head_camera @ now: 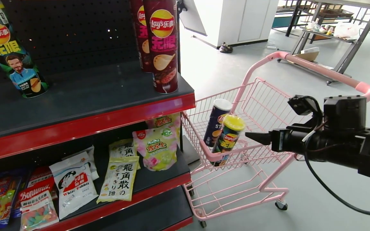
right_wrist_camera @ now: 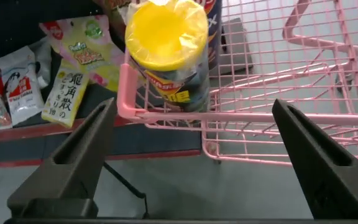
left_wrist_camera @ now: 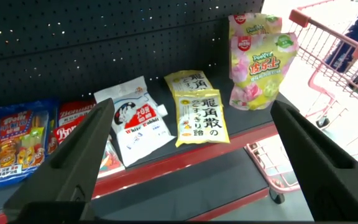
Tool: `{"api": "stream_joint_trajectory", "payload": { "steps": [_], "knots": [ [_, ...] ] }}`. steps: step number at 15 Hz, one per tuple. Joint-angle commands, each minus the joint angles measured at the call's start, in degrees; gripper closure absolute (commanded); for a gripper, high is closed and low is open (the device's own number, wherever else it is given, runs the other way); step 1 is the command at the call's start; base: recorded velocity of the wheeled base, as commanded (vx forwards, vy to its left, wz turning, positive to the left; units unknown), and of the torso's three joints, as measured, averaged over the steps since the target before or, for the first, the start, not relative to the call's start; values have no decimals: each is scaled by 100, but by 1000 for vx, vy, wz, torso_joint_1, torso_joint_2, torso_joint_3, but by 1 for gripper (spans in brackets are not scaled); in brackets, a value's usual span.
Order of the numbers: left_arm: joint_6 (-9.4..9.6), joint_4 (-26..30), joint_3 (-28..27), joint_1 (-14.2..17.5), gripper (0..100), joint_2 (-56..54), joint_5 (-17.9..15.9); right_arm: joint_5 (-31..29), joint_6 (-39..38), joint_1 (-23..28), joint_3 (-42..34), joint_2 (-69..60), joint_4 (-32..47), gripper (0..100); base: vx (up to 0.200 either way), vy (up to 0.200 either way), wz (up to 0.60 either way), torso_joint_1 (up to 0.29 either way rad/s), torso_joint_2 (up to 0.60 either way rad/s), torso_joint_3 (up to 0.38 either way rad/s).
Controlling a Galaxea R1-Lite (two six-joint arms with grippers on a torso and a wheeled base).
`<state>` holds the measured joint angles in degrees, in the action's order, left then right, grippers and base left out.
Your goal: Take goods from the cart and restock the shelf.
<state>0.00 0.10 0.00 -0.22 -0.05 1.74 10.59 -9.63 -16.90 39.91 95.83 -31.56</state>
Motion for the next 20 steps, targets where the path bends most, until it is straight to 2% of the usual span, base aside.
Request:
{"api": "stream_joint_trajectory", "payload": {
  "steps": [1,5,9,18,20],
  "knots": [
    [0,-1,0,-4,0,5,1,13,-4,-235,34,340,-8,0,0,0,0,0,0,0],
    [0,-1,0,-4,0,5,1,4,-4,-446,96,683,-78,0,0,0,0,0,0,0],
    [0,-1,0,-4,0,5,1,-5,-4,-464,219,1263,-693,0,0,0,0,0,0,0],
    [0,-1,0,4,0,5,1,-22,5,-429,1098,2186,-729,0,0,0,0,0,0,0],
    [0,-1,0,-4,0,5,1,-31,-21,-411,1230,2405,-948,0,0,0,0,0,0,0]
  ]
}}
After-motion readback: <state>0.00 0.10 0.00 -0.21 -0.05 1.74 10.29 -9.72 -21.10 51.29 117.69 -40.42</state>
